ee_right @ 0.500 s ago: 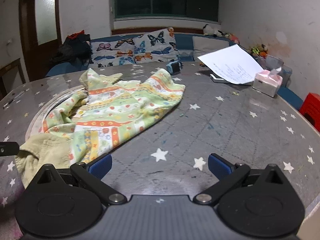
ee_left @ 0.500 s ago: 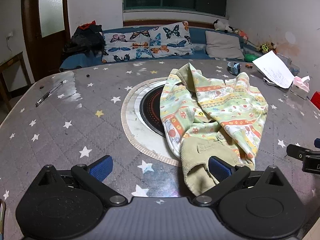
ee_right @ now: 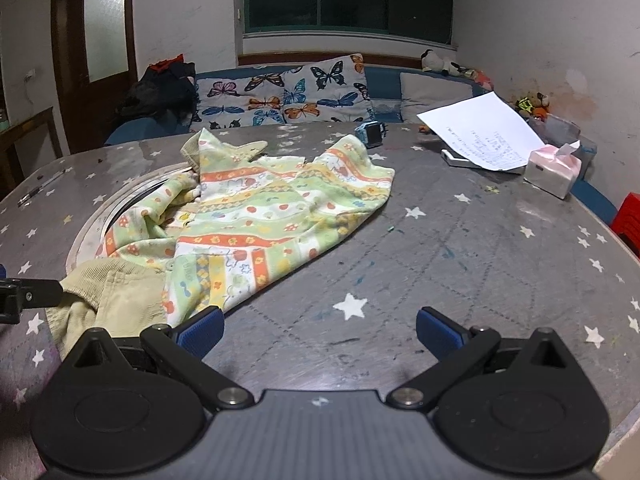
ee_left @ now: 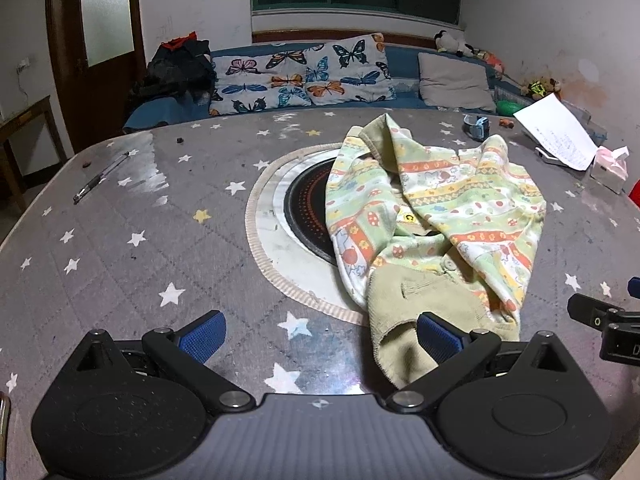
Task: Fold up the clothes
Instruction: 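Move both grippers toward the crumpled striped shirt on the table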
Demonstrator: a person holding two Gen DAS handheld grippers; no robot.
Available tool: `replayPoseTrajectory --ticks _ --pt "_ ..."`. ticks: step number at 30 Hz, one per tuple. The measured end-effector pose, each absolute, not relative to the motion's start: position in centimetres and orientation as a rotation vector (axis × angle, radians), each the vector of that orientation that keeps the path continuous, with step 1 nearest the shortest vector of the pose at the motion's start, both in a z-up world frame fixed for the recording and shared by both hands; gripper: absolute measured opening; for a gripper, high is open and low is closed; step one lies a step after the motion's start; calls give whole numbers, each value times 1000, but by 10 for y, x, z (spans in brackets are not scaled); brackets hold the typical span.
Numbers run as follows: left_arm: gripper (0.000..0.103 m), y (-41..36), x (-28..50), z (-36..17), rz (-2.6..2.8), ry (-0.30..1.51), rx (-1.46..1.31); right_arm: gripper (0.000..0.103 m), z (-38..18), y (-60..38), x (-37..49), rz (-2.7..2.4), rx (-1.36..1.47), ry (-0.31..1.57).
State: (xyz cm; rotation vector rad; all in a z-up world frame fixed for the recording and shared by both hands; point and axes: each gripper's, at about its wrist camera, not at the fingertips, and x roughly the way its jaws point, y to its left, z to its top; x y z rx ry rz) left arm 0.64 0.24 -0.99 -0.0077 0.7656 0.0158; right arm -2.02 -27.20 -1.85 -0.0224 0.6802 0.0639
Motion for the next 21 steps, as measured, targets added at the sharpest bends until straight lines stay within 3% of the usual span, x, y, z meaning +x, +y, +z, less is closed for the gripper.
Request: replayPoseTrajectory --ticks 21 --pt "103 14 26 -16 48 812 -1 103 -9 -259 -4 137 -66 653"
